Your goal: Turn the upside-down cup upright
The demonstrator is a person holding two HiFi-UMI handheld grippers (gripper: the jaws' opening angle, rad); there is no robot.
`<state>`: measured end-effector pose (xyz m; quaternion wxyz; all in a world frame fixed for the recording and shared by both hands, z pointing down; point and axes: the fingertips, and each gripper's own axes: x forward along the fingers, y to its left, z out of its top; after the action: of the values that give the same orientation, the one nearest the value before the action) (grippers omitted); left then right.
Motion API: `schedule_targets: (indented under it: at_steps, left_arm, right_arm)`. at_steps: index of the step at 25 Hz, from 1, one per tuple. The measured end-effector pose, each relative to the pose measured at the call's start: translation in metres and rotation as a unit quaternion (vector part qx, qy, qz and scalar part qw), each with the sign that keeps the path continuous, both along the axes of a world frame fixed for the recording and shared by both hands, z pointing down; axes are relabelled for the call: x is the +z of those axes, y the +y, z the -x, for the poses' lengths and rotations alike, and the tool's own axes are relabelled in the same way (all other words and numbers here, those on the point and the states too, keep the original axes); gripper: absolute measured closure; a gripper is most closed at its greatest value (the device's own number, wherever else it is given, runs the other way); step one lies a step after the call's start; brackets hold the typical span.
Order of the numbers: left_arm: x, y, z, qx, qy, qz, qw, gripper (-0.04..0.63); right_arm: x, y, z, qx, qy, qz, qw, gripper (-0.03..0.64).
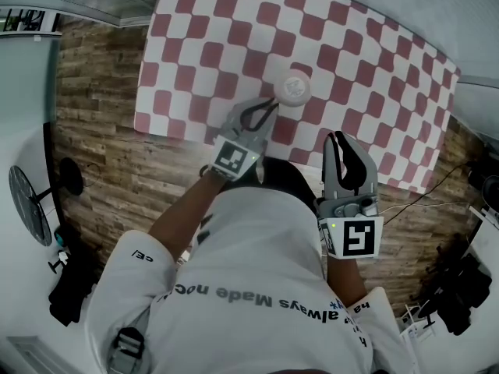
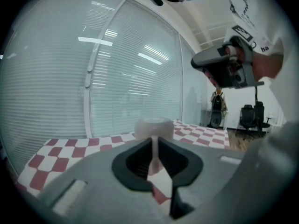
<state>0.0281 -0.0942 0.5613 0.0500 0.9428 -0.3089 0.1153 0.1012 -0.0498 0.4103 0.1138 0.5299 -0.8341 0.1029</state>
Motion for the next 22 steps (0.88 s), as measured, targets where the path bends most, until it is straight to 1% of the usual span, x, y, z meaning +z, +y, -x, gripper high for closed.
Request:
schedule_targets:
  at_steps: [4,8,9,12,13,17,22]
  left_arm:
    - [-0.047,0.001,0.003,-0.002,0.01,-0.02,0.9997,0.555]
    - [-0.08,-0.014,0.05,-0.012,0.033,-0.028,0.999,0.555]
    - [-0.09,-0.014,0.05,-0.014,0.035,-0.03,0.9989,0.555]
    - [-0.125,0.001,0.019,-0.011,0.02,-0.026,0.9994,0.554]
    - [-0.135,0.004,0.014,-0.011,0.016,-0.025,0.9995,0.555]
    - [-0.163,-0.002,0.019,-0.019,0.014,-0.03,0.9993,0.555]
    - [-0.175,-0.004,0.024,-0.016,0.0,-0.035,0.9993,0.555]
  right_arm:
    - [-0.018,0.003,-0.001,-0.001,0.002,-0.016,1.0,0.578]
    - [-0.025,-0.01,0.04,-0.003,0.008,-0.032,0.999,0.577]
    - [-0.031,-0.009,0.039,-0.003,0.009,-0.037,0.999,0.577]
    - [-0.059,0.006,0.002,-0.001,0.01,-0.05,0.999,0.577]
    - [-0.066,0.008,-0.005,-0.001,0.01,-0.054,0.998,0.577]
    - [-0.086,0.005,-0.004,0.001,0.007,-0.072,0.997,0.577]
    - [-0.093,0.002,0.0,0.002,0.009,-0.078,0.997,0.577]
